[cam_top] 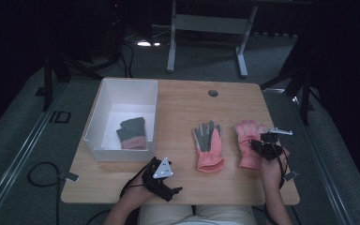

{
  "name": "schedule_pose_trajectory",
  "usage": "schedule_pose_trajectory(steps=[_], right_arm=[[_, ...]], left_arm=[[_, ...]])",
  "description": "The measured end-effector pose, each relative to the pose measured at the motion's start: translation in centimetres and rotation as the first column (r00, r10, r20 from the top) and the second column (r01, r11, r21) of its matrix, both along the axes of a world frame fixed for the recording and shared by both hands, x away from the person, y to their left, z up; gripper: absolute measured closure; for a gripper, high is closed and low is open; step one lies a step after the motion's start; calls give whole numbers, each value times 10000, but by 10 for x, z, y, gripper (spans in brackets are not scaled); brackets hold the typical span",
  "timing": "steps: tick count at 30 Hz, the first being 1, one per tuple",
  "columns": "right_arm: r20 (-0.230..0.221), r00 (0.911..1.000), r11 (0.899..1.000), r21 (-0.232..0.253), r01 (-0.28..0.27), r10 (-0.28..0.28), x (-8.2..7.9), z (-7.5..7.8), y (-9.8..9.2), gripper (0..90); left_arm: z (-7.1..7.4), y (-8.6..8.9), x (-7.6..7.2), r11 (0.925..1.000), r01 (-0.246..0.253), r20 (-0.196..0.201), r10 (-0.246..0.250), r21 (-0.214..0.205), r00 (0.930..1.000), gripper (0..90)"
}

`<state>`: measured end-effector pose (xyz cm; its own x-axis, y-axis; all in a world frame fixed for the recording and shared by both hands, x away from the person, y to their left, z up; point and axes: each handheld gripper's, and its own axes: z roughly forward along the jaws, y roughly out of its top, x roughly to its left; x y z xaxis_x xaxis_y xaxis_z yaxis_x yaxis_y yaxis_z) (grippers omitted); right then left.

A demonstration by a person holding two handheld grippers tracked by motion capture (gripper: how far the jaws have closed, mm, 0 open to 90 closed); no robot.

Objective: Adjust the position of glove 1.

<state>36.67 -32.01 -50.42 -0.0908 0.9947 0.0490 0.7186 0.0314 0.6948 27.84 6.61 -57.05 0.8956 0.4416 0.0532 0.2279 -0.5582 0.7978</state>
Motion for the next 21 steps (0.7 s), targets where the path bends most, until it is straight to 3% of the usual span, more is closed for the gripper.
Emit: schedule_pose_trajectory(steps=[5,12,18,20,21], right_arm=[[-183,9998,10000,-95,23,-25,10,-16,2,839],[-142,9996,9995,-202,-261,258,12,-24,2,813],[-60,9984,9984,-68,-567,567,10,-20,-3,771],[-7,9979,9979,43,-641,641,7,-15,-6,756],[255,9954,9957,36,-927,926,3,-4,-11,732]], left_arm=[[0,0,0,10000,17,-26,-17,3,10000,15],[-1,0,-1,10000,29,-27,-29,14,10000,15],[-1,-1,-1,10000,50,-60,-50,-36,10000,15],[-1,0,0,10000,56,-75,-55,9,10000,15],[-1,0,0,10000,49,-77,-49,-21,10000,15]])
